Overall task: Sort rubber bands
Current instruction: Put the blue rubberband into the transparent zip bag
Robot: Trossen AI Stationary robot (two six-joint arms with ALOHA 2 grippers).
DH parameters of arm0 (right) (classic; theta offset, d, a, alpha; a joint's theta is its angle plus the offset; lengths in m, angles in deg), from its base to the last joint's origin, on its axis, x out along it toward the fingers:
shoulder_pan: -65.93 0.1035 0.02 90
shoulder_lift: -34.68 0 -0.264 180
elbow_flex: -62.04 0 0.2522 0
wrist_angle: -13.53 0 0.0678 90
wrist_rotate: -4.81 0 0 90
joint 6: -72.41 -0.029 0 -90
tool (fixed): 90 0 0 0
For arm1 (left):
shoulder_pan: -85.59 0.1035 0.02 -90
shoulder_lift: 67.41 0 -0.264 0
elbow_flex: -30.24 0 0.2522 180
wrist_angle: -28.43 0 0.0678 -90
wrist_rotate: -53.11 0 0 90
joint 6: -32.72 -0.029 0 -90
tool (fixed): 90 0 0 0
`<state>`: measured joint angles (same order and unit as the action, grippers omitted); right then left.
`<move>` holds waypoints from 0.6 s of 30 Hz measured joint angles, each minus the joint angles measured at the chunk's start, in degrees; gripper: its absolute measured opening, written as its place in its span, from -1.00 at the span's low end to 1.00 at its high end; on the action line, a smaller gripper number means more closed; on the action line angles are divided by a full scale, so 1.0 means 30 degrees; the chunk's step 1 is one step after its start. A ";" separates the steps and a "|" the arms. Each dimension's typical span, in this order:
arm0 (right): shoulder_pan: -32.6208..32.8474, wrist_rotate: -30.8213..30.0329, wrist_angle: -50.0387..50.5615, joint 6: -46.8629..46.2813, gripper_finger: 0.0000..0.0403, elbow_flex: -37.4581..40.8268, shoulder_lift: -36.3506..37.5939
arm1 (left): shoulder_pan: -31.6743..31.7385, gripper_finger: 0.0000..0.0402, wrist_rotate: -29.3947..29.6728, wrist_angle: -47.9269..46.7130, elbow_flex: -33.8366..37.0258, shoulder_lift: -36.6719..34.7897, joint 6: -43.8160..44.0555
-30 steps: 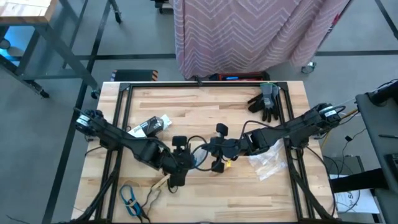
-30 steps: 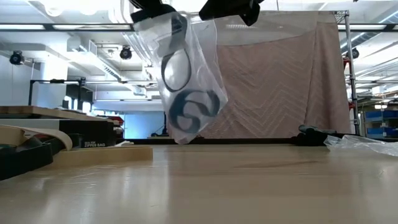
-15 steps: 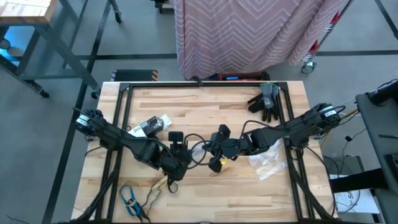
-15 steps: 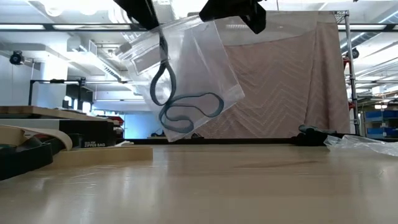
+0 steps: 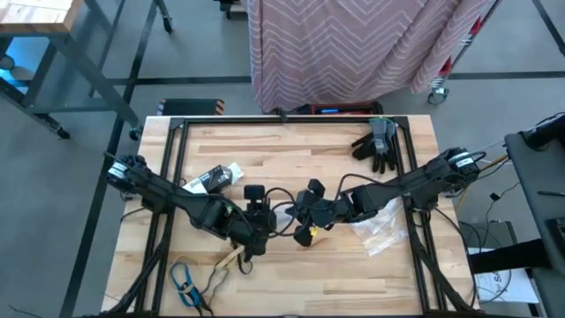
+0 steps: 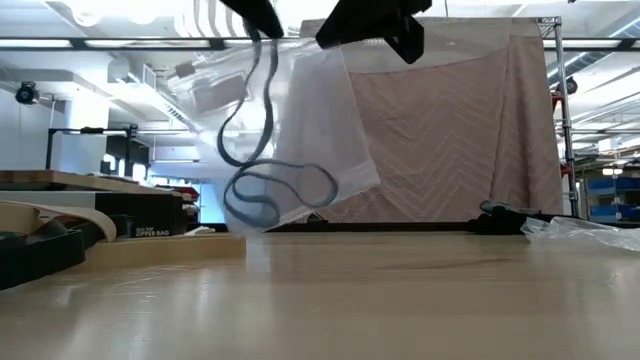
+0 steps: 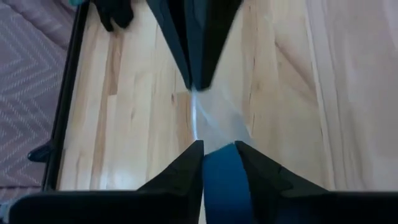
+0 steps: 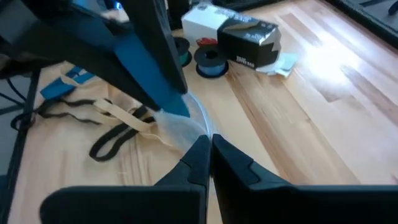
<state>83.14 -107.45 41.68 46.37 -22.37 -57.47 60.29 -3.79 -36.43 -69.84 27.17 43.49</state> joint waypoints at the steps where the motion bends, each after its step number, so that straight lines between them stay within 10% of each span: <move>1: 0.0000 0.0051 0.0024 0.0006 -1.00 0.0008 -0.0001 | 0.0007 -0.61 -0.0022 -0.0139 0.0000 0.0000 0.0016; 18: 0.0102 0.1602 -0.0058 0.1114 -1.00 -0.0072 0.0188 | -0.0051 -0.56 -0.0436 -0.1317 0.0000 -0.0212 0.0603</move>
<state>83.45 -102.64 41.51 49.71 -22.59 -56.91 60.14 -5.10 -40.38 -69.84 26.54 45.30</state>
